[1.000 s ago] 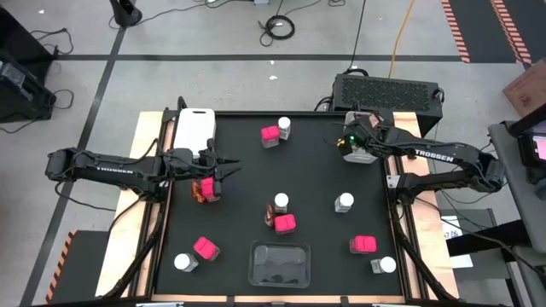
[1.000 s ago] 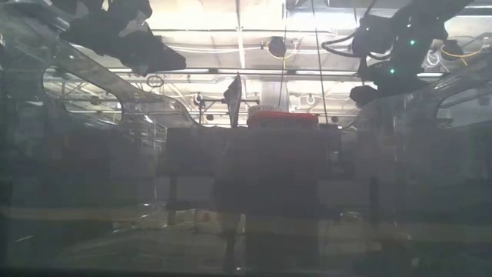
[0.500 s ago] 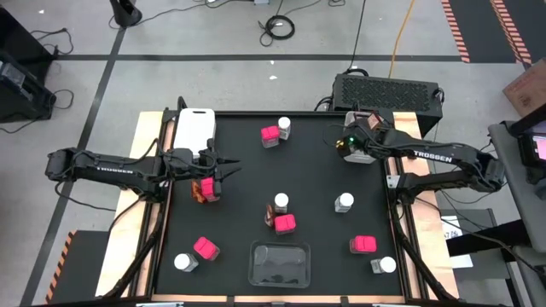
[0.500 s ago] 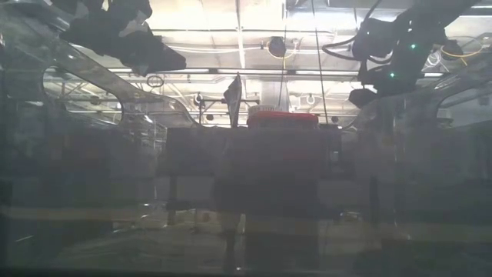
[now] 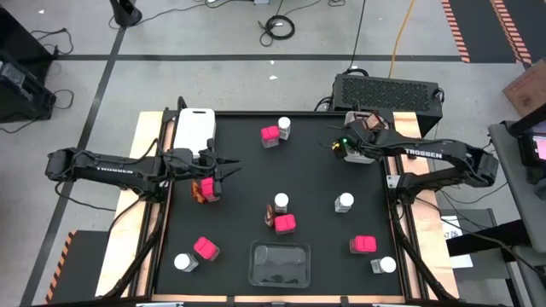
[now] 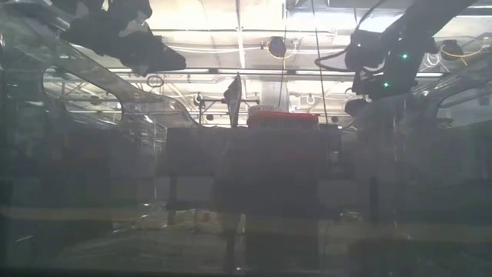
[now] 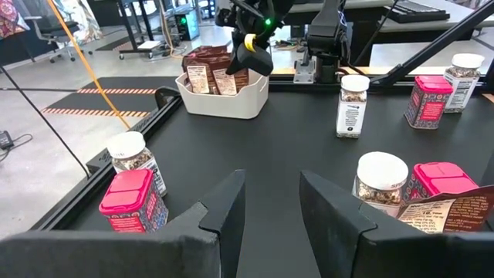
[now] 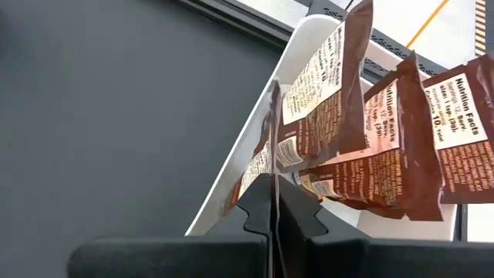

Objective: Sort spices by type
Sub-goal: Put the brown seasoning pack into the right white bin

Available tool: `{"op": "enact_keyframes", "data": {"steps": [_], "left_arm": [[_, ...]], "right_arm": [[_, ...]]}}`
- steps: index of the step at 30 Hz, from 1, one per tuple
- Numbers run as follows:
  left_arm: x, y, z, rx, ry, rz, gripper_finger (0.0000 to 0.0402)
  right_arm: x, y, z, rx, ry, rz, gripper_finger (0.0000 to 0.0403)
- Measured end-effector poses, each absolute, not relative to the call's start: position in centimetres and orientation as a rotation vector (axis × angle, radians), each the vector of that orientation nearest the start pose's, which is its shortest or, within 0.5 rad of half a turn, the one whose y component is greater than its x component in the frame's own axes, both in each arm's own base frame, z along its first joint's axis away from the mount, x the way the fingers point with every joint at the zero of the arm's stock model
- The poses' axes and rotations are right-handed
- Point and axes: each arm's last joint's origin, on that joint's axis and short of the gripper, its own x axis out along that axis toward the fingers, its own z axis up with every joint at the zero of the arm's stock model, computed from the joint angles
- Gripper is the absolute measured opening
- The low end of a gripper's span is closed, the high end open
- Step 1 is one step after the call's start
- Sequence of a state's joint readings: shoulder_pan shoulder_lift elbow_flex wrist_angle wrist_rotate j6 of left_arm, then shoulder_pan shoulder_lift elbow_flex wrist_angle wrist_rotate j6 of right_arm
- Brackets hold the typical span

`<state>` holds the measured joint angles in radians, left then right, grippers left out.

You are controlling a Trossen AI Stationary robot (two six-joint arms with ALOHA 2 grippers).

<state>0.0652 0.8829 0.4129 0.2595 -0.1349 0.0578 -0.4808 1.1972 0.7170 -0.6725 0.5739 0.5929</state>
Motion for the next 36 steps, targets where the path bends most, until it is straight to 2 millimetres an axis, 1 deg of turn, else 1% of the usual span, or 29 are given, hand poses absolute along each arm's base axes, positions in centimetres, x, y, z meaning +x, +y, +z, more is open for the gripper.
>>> {"op": "enact_keyframes", "data": {"steps": [5,12,17,21,24,31,36], "left_arm": [[19.2,1.6,22.9,0.065,0.222,0.193,0.0128],[19.2,1.6,22.9,0.065,0.223,0.193,0.0128],[19.1,1.6,22.9,0.065,0.224,0.193,0.0128],[19.2,1.6,22.9,0.065,0.224,0.193,0.0128],[19.1,1.6,22.9,0.065,0.224,0.193,0.0128],[19.2,1.6,22.9,0.065,0.224,0.193,0.0128],[19.1,1.6,22.9,0.065,0.224,0.193,0.0128]], "right_arm": [[17.6,-11.0,20.5,0.415,0.884,-1.252,0.0031],[17.6,-11.0,20.5,0.403,0.896,-1.240,0.0089],[18.1,-11.0,21.4,0.425,0.903,-1.158,0.0125],[18.7,-11.2,23.0,0.440,0.879,-1.114,0.0142],[19.1,-11.3,24.7,0.435,0.865,-1.078,0.0148],[20.1,-11.2,28.9,0.376,0.802,-1.017,0.0148],[21.2,-10.8,31.6,0.347,0.707,-0.897,0.0148]]}}
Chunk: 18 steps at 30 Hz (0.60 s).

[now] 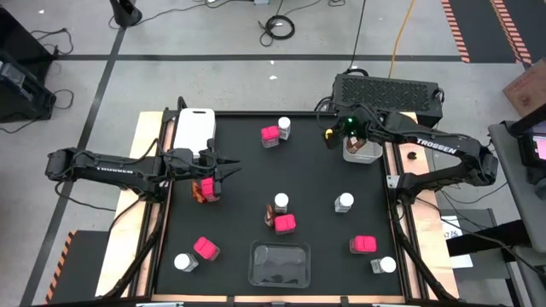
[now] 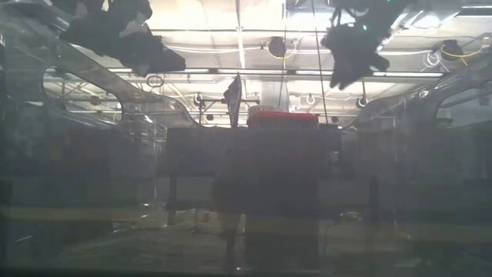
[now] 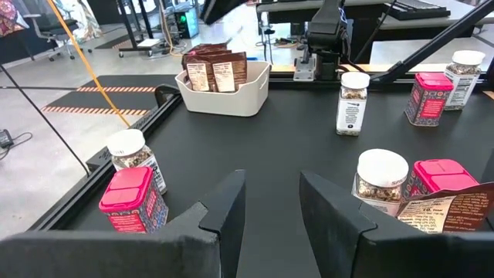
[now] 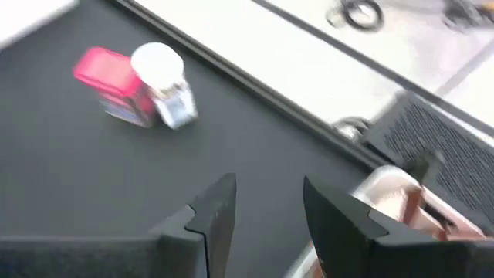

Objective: Sort spices by type
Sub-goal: Put the brown seasoning pack into the right white bin

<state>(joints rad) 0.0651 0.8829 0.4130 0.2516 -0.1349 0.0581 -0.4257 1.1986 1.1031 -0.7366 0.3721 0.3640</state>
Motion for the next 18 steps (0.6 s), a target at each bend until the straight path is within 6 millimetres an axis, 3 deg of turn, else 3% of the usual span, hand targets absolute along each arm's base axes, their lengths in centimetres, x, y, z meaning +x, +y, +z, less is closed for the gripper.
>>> {"op": "enact_keyframes", "data": {"steps": [7,18], "left_arm": [[19.1,1.6,22.8,0.037,0.233,0.196,0.0128],[17.9,1.6,23.5,-0.078,0.315,0.213,0.0128]], "right_arm": [[23.0,-10.6,33.0,0.334,0.560,-0.687,0.0148],[28.7,-9.4,31.2,0.221,0.497,-0.281,0.0148]]}}
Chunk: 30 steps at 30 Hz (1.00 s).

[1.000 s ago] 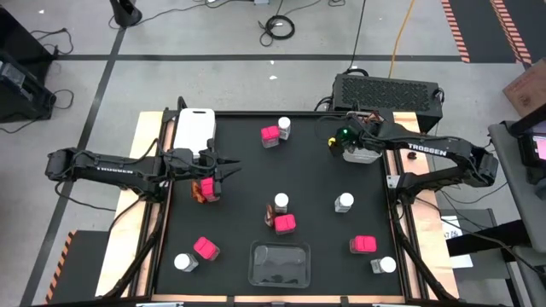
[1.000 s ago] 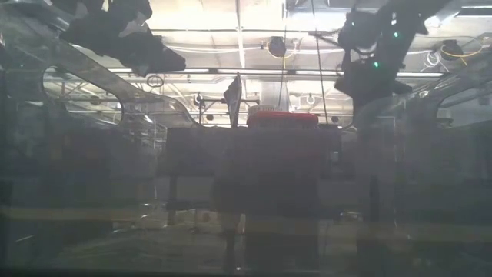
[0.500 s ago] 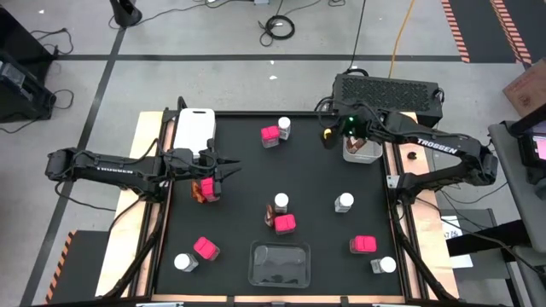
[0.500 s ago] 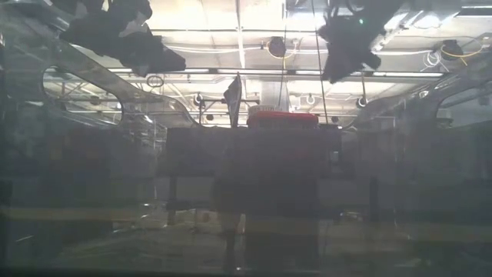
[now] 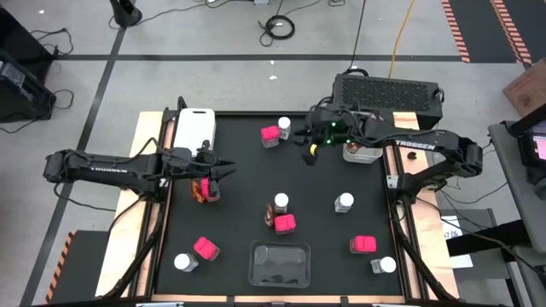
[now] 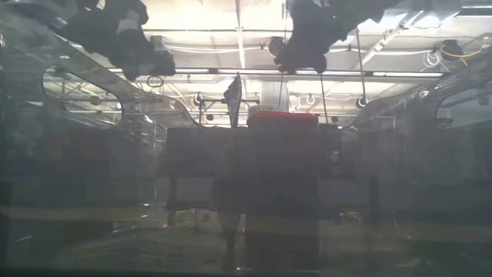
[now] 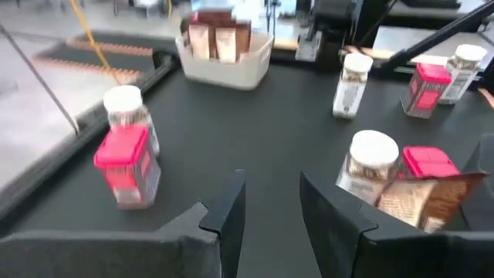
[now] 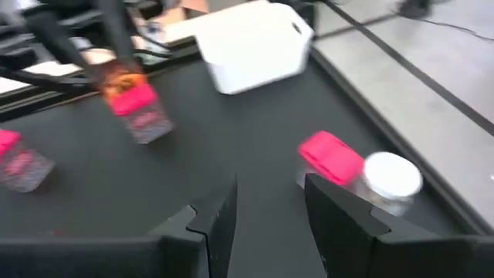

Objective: Sort spices by type
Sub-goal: Put the brown seasoning pack into the right white bin

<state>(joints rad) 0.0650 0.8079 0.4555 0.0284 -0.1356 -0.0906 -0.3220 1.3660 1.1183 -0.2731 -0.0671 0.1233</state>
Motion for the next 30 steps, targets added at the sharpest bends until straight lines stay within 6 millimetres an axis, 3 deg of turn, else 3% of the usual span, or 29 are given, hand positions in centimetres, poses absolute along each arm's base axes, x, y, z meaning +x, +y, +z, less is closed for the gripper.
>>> {"op": "enact_keyframes", "data": {"steps": [6,16,23,30], "left_arm": [[17.0,1.4,24.0,-0.136,0.307,0.218,0.0128],[17.7,0.7,23.8,-0.122,0.306,0.196,0.0128],[17.9,0.7,23.5,-0.116,0.320,0.197,0.0128],[18.0,0.7,23.5,-0.073,0.326,0.188,0.0128]], "right_arm": [[31.0,-7.4,31.3,0.233,0.526,-0.175,0.0148],[35.6,-3.7,33.4,0.311,0.711,-0.096,0.0114],[38.0,-0.9,32.5,0.441,0.880,-0.105,0.0107],[39.1,0.8,31.1,0.617,1.013,-0.206,0.0107]]}}
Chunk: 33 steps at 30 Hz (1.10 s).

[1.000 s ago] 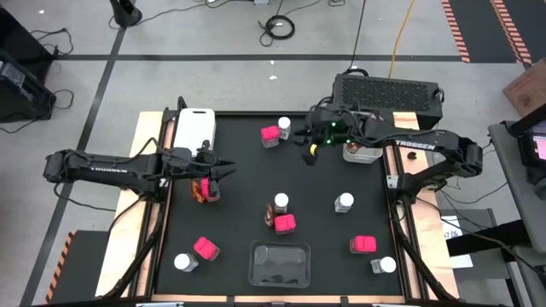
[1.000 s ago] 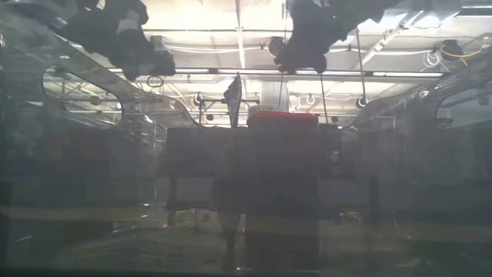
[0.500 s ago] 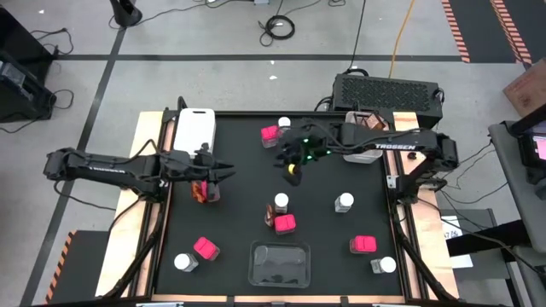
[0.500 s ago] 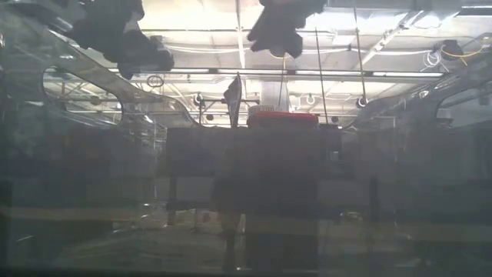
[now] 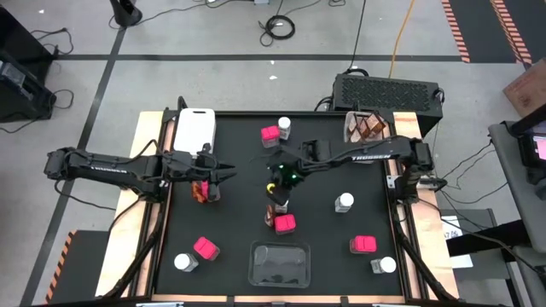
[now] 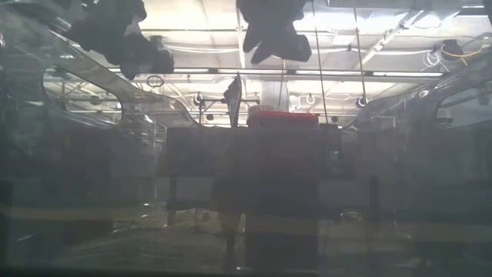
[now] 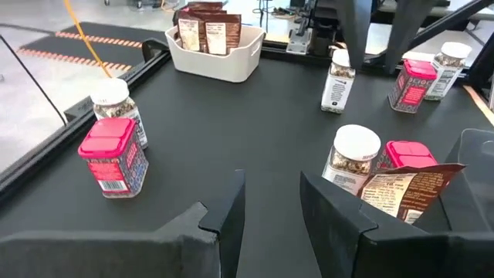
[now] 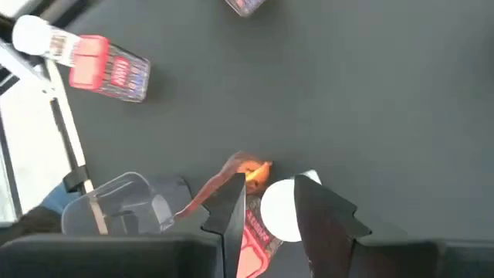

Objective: Sort spices by type
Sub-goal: Put the brown seasoning pack into the right white bin

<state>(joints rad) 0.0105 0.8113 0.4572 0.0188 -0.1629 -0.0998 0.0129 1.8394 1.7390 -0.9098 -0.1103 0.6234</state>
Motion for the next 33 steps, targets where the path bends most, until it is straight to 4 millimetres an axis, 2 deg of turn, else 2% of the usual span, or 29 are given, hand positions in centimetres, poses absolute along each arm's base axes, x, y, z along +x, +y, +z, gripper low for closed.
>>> {"op": "enact_keyframes", "data": {"steps": [5,12,22,29,33], "left_arm": [[18.0,0.6,23.5,-0.038,0.326,0.179,0.0128],[18.0,0.6,23.5,-0.037,0.327,0.178,0.0128],[18.0,0.6,23.6,-0.042,0.312,0.172,0.0128],[18.0,0.6,23.6,-0.044,0.312,0.162,0.0128],[18.0,0.6,23.6,-0.043,0.313,0.162,0.0128]], "right_arm": [[39.9,2.3,29.6,0.659,1.058,-0.225,0.0107],[40.8,3.8,28.4,0.705,1.063,-0.233,0.0107],[41.4,5.1,28.9,0.750,0.986,-0.195,0.0107],[41.3,5.6,28.7,0.721,0.979,-0.246,0.0107],[41.5,6.1,27.7,0.707,1.010,-0.261,0.0107]]}}
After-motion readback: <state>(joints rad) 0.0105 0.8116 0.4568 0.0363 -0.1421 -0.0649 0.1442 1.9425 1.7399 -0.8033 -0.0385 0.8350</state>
